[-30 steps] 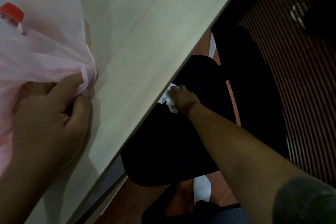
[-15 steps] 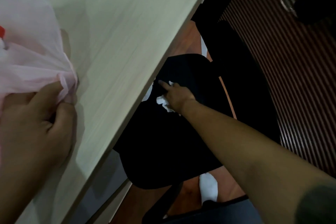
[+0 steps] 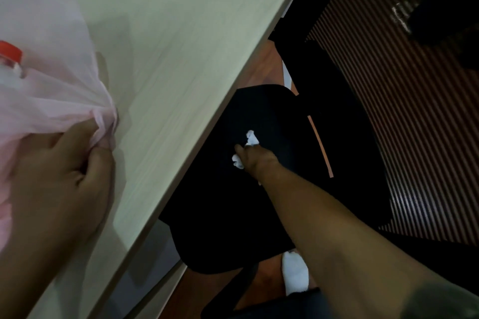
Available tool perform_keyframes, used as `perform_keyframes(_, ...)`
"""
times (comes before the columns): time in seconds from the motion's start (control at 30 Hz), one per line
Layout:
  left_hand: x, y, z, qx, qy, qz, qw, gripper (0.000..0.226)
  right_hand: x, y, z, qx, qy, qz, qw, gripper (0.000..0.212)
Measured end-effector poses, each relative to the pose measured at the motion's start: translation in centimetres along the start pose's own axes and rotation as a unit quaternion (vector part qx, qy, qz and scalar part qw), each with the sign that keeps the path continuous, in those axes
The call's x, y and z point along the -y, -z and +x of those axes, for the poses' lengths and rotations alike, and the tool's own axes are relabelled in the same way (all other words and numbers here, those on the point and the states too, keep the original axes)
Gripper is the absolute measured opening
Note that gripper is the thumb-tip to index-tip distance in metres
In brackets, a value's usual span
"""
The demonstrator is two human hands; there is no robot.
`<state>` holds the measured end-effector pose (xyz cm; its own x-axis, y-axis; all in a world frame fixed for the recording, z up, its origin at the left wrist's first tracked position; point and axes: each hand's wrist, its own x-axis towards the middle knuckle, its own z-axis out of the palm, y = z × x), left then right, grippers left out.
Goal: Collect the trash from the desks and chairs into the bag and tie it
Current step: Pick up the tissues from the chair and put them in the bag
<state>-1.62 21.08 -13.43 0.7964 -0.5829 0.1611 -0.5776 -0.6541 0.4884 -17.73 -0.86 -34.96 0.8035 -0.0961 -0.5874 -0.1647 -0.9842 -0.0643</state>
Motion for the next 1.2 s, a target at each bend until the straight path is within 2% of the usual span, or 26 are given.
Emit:
perform_keyframes(0.07, -1.3, 0.4, -0.1, 0.008, -0.016, 0.055, 0.998, 0.036, -0.2, -1.0, -2.5, 0.004, -0.004, 0.03, 1.0, 0.036)
perform_keyframes(0.1, -2.1, 0.8, -0.1, 0.014, -0.018, 0.077, 0.997, 0.032, 0.0, -1.2, -4.0, -0.027, -0.041, 0.085, 0.995, 0.027)
perform_keyframes(0.13, -2.7, 1.0, -0.1, 0.005, -0.033, 0.104, 0.994, 0.027, 0.1, -1.5, -5.1, -0.076, -0.075, 0.139, 0.985, 0.024)
perform_keyframes(0.2, -4.3, 1.7, -0.5, -0.011, -0.053, 0.138, 0.989, 0.019, 0.5, -1.0, -8.4, -0.103, -0.118, 0.21, 0.965, 0.029)
perform_keyframes(0.3, -5.7, 2.5, -1.0, -0.014, -0.051, 0.122, 0.991, 0.025, 0.8, 1.2, -13.8, -0.137, -0.117, 0.201, 0.963, 0.035)
perform_keyframes(0.37, -6.1, 3.5, -1.4, 0.011, -0.037, 0.091, 0.995, 0.029, 0.5, 3.2, -17.4, -0.156, -0.126, 0.202, 0.959, 0.037)
perform_keyframes(0.47, -7.0, 6.6, -1.7, 0.06, 0.119, -0.041, 0.99, 0.031, -0.3, 7.5, -22.2, -0.188, -0.138, 0.192, 0.953, 0.036)
perform_keyframes(0.5, -7.1, 8.1, -2.0, 0.057, 0.14, -0.077, 0.985, 0.032, -0.5, 9.2, -23.6, -0.209, -0.134, 0.184, 0.951, 0.034)
perform_keyframes(0.6, -7.9, 13.4, -2.9, 0.034, 0.134, -0.131, 0.982, 0.025, 0.1, 15.1, -26.6, -0.271, -0.127, 0.159, 0.941, 0.026)
perform_keyframes(0.7, -8.6, 18.7, -4.0, 0.006, 0.122, -0.163, 0.979, 0.018, 2.4, 21.2, -28.4, -0.342, -0.093, 0.109, 0.929, 0.019)
perform_keyframes(0.83, -7.8, 25.1, -5.1, 0.024, 0.097, -0.19, 0.977, 0.032, 7.2, 28.8, -28.7, -0.4, -0.051, 0.072, 0.912, 0.019)
perform_keyframes(0.93, -6.4, 29.1, -6.3, 0.003, 0.083, -0.188, 0.979, 0.034, 12.2, 33.1, -28.2, -0.444, 0.001, 0.042, 0.895, 0.02)
perform_keyframes(1.0, -5.2, 31.2, -7.1, -0.02, 0.078, -0.175, 0.981, 0.031, 16.2, 35.2, -27.7, -0.474, 0.045, 0.021, 0.879, 0.026)
perform_keyframes(1.1, -3.6, 33.6, -8.3, -0.064, 0.078, -0.153, 0.983, 0.026, 22.4, 36.8, -26.5, -0.514, 0.127, -0.005, 0.848, 0.024)
perform_keyframes(1.2, -2.5, 35.2, -9.0, -0.108, 0.084, -0.168, 0.976, 0.023, 27.9, 37.1, -24.5, -0.512, 0.19, -0.021, 0.837, 0.035)
